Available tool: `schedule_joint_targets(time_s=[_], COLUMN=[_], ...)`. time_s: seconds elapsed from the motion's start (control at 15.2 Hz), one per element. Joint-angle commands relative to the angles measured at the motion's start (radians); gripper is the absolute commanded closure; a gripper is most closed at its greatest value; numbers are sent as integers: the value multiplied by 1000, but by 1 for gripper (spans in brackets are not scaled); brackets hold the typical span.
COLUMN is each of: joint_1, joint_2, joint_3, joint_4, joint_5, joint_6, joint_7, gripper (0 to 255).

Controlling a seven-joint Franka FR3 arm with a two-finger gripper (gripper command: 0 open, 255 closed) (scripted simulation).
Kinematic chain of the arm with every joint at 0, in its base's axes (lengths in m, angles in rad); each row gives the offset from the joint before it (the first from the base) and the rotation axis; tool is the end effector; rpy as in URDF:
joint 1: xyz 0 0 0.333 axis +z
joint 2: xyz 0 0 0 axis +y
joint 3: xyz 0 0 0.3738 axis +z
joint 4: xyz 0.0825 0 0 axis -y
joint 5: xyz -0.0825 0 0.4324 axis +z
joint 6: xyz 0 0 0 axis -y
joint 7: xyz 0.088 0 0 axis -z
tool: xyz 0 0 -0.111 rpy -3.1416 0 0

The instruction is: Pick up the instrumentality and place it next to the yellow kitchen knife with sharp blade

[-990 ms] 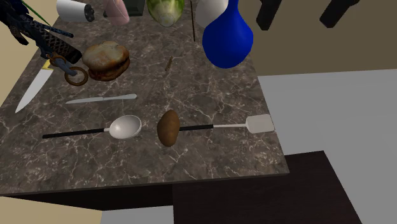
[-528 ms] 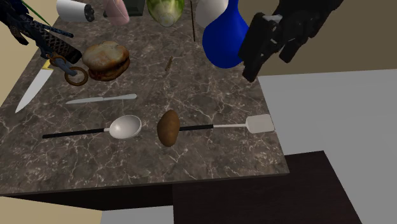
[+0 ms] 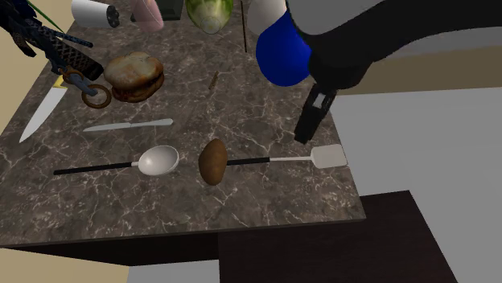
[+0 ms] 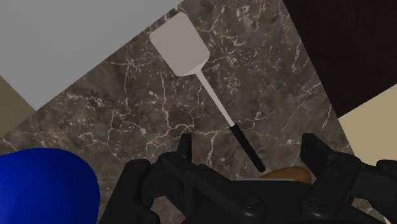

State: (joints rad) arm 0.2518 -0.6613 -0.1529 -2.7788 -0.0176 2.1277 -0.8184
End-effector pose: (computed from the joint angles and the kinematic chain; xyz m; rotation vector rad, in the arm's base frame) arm 0.3356 0.0358 0.4119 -2.7233 -1.4147 -0.0479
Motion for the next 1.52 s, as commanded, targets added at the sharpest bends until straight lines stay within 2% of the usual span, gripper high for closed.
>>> schedule_joint_targets(time_s=[0.0,0.46,0.79,0.99,1.45], joint_1=[32,168,191,218,217], joint_2=[51,329,406,477,477], joint_3=[-27,-134,-148,-162,-161], joint_4=[-38,-96,-105,-109,-109], joint_5=[-17,-32,-3,38,38], joint_6=[95,440,526,599,599], joint_7=[-110,-490,-516,-545,-545], gripper=[0,0,0,0,0])
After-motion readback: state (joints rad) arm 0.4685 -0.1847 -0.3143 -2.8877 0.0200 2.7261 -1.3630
